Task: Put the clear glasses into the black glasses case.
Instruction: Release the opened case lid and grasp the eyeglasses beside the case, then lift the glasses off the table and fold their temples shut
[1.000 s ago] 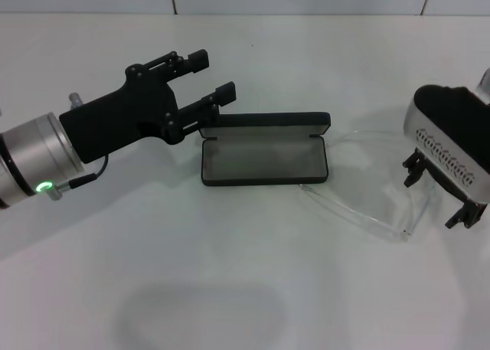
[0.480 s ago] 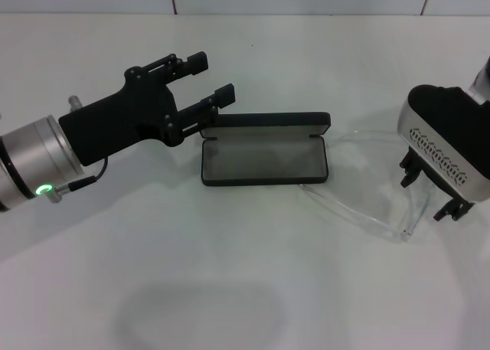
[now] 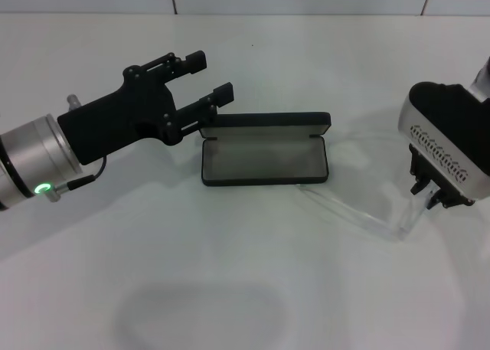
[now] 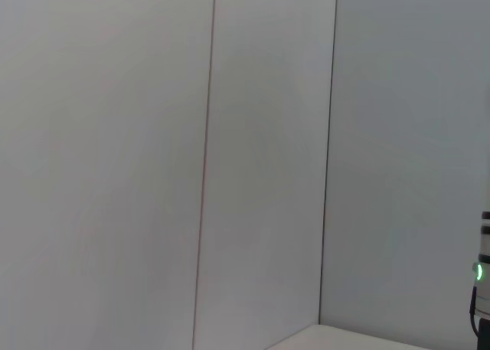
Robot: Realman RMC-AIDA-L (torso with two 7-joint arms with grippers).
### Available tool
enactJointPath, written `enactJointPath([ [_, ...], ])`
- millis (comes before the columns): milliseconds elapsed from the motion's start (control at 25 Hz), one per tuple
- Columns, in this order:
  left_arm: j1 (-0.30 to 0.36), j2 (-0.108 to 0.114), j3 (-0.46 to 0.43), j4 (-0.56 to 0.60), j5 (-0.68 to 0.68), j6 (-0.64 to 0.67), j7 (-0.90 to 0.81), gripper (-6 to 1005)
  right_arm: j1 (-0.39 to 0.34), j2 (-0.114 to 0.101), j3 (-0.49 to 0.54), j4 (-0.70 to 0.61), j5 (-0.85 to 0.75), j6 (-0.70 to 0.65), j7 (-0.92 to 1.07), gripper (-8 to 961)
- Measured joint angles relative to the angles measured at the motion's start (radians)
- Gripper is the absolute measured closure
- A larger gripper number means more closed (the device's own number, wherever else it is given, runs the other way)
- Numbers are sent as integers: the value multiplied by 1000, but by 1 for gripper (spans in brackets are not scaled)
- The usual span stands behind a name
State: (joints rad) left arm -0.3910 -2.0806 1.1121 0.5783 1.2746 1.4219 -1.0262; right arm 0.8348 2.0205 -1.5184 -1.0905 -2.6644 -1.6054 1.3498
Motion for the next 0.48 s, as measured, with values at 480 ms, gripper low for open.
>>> enactJointPath([
  [480,3,3,-12,1,-7,37,-44,344,-72,-6,86,-183,80,-149,-28,827],
])
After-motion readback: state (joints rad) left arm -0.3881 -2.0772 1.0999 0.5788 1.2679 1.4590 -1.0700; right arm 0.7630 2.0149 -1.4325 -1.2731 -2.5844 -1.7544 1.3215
